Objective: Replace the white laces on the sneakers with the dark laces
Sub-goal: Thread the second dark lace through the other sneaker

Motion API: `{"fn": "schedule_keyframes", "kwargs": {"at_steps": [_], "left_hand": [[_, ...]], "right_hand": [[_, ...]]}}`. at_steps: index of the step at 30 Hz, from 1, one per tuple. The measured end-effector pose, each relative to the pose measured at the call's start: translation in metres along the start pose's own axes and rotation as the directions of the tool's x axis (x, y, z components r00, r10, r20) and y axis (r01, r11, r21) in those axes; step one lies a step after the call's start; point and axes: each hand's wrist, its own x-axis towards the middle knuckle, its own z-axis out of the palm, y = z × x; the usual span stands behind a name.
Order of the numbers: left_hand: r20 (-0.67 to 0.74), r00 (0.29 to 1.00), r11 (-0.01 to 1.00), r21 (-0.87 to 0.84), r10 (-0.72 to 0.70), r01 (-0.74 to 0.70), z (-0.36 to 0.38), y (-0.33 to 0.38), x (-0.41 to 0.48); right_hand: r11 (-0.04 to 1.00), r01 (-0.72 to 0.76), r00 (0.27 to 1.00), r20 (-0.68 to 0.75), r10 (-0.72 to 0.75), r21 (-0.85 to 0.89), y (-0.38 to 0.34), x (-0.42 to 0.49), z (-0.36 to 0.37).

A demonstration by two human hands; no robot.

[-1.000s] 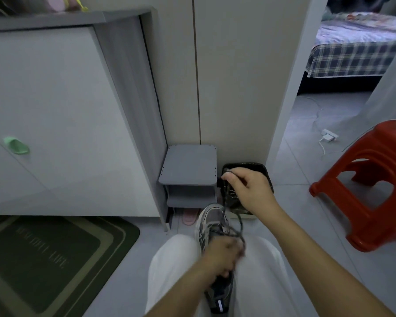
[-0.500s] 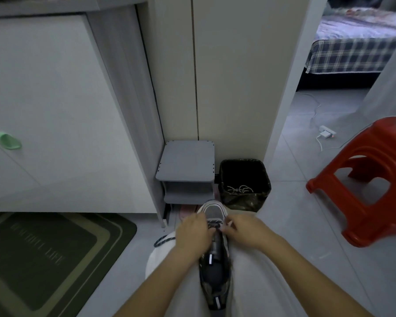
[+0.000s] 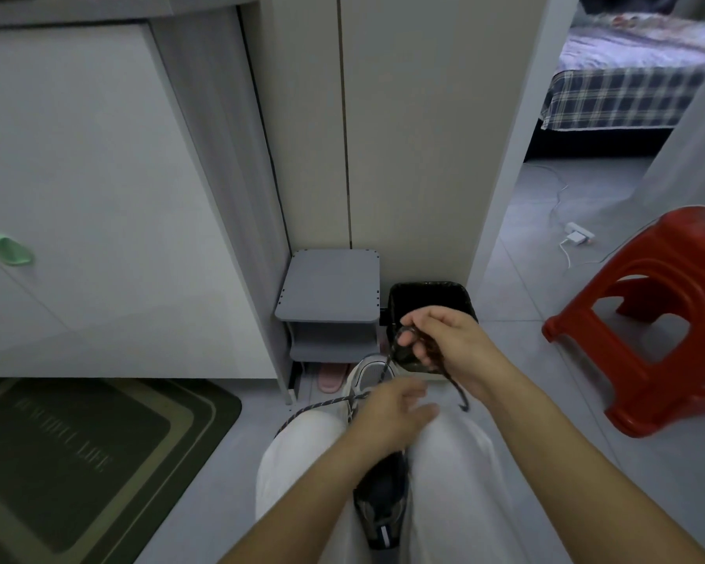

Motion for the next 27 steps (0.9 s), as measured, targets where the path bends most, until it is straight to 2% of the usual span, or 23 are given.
{"fn": "schedule_keyframes", "kwargs": {"at_steps": [4,8,11,16,17,18,19,20,21,23,24,25,27], "left_hand": [[0.067,0.998,0.938,-0.345,0.002,0.021,0.028,0.021,0.0],[0.075,0.995,0.923,-0.372,-0.071,0.094,0.021,0.017,-0.011],[0.106,0.986,0.946,-0.284,-0.132,0.157,-0.001,-0.002,-0.025],[0.053,0.98,0.981,0.044,-0.192,0.19,-0.041,-0.031,-0.039],[0.012,0.983,0.977,0.11,-0.185,0.182,-0.045,-0.036,-0.039],[-0.022,0.983,0.969,0.169,-0.181,0.182,-0.048,-0.037,-0.039],[-0.035,0.984,0.959,0.217,-0.177,0.18,-0.048,-0.036,-0.038],[-0.031,0.985,0.951,0.259,-0.167,0.169,-0.046,-0.032,-0.038],[-0.013,0.988,0.939,0.308,-0.155,0.151,-0.041,-0.026,-0.036],[0.02,0.995,0.921,0.382,-0.093,0.078,-0.028,-0.016,-0.03],[0.014,0.998,0.915,0.401,-0.064,0.053,-0.022,-0.013,-0.026],[-0.006,0.999,0.911,0.41,-0.052,0.05,-0.018,-0.011,-0.021],[-0.05,0.997,0.91,0.407,-0.063,0.078,-0.015,-0.01,-0.014]], "right_hand": [[0.979,-0.032,0.999,0.042,0.024,0.2,-0.003,-0.002,0.009],[0.981,-0.046,0.999,-0.006,0.048,0.189,0.001,0.0,-0.009],[0.993,-0.047,0.998,-0.034,0.051,0.107,0.011,0.002,-0.029],[0.992,-0.071,0.997,-0.036,0.075,0.108,0.03,0.005,-0.049],[0.997,-0.073,0.996,-0.045,0.072,-0.034,0.036,0.007,-0.053],[0.942,-0.067,0.997,-0.067,0.048,-0.33,0.042,0.008,-0.057],[0.754,-0.05,0.997,-0.083,-0.006,-0.655,0.05,0.009,-0.058],[0.533,-0.001,0.994,-0.06,-0.093,-0.846,0.056,0.007,-0.054],[0.453,0.09,0.985,0.013,-0.17,-0.887,0.058,0.002,-0.045],[0.574,0.291,0.957,0.234,-0.172,-0.765,0.062,-0.013,-0.019],[0.618,0.336,0.935,0.33,-0.129,-0.711,0.065,-0.021,-0.005],[0.631,0.34,0.924,0.374,-0.084,-0.698,0.069,-0.026,0.005],[0.597,0.3,0.939,0.342,-0.045,-0.744,0.079,-0.027,0.009]]}}
